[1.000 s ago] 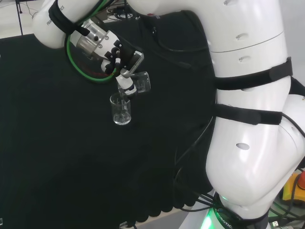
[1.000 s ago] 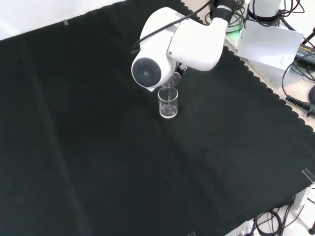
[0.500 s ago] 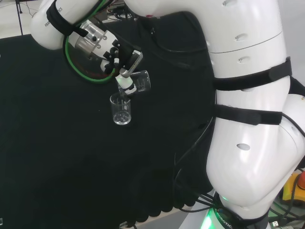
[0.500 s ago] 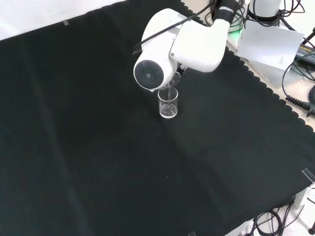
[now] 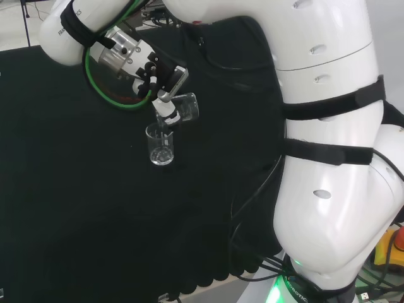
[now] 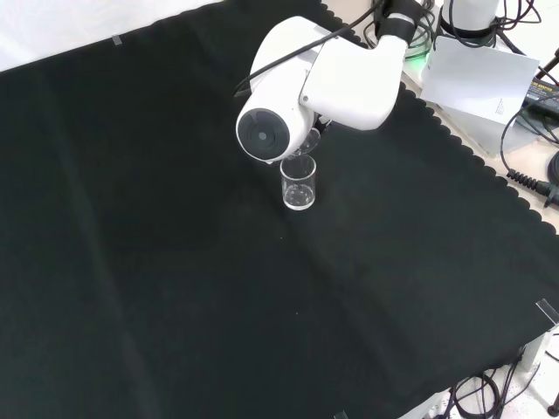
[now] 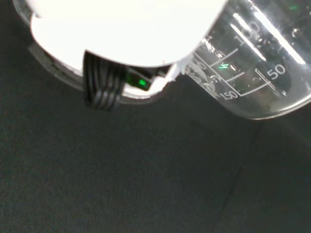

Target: Pour the water from the handheld beaker into the one on the table.

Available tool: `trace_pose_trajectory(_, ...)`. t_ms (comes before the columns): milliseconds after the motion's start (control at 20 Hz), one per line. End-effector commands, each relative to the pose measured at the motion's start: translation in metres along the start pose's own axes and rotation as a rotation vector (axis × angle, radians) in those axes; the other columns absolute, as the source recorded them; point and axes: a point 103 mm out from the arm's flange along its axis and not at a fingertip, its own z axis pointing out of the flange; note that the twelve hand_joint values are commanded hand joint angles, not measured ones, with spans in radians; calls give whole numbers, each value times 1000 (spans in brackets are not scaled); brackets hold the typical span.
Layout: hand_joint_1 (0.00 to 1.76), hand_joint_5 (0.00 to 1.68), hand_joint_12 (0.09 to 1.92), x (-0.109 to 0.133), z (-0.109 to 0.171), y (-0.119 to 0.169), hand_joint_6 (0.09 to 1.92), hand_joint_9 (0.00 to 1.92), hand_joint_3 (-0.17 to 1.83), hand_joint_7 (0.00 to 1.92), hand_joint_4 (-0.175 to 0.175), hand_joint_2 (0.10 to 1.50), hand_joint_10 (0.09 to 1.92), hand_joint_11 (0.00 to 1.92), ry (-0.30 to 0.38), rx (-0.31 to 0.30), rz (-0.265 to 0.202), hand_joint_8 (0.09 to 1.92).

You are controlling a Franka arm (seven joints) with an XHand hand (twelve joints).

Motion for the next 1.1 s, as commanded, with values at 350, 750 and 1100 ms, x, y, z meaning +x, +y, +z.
trace_pose_trajectory(350,1331,1208,724,5,-4,6,810,1557,998,1415,-175,462,731,1232,7,2,-19,756)
trace_pose_trajectory(750,1331,1208,726,1,0,13,811,1557,998,1415,-175,462,731,1232,41,-8,-40,756)
trace_pose_trajectory(1100,1331,1208,726,-10,5,14,811,1556,1000,1415,-175,461,731,1230,142,-90,-123,757)
